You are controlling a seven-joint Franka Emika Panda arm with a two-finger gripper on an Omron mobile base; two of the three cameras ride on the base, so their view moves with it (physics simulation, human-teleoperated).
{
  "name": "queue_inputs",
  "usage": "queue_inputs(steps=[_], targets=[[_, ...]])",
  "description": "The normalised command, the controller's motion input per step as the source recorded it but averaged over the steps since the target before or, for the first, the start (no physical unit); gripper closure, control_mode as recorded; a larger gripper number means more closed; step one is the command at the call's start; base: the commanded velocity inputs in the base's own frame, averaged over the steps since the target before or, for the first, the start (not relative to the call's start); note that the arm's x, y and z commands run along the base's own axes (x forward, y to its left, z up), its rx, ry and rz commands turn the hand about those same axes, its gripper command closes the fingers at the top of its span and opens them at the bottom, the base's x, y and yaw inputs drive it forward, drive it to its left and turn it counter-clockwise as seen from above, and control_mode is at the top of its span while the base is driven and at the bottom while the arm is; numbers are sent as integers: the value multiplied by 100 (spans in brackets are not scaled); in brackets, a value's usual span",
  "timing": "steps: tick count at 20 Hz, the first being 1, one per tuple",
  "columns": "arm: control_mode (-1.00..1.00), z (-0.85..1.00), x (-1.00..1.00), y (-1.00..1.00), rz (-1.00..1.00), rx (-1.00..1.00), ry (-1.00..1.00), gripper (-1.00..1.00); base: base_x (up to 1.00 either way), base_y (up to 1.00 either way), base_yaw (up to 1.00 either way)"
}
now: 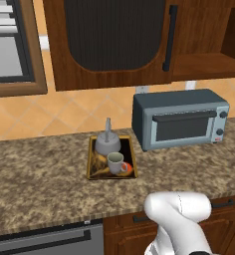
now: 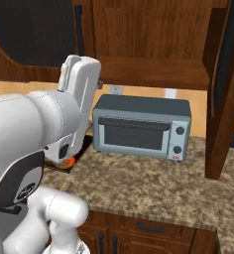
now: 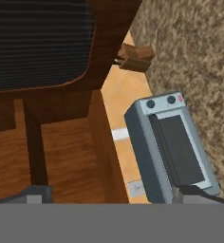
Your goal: Pick the kettle from the counter and place it on the tray. Then pick the mug from the cabinet and place it on the tray. Then close the cabinet doors.
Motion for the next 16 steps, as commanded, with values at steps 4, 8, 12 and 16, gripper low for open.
queue_inputs(steps=[4,8,12,16], targets=[[-100,0,-4,-26,-21,17,-16,-100,0,0,0],[-100,0,-4,-29,-24,8,-15,-100,0,0,0],[-100,-1,-11,-33,-31,0,-1,-100,0,0,0],[-100,-1,-24,-26,-23,-4,0,-100,0,0,0]])
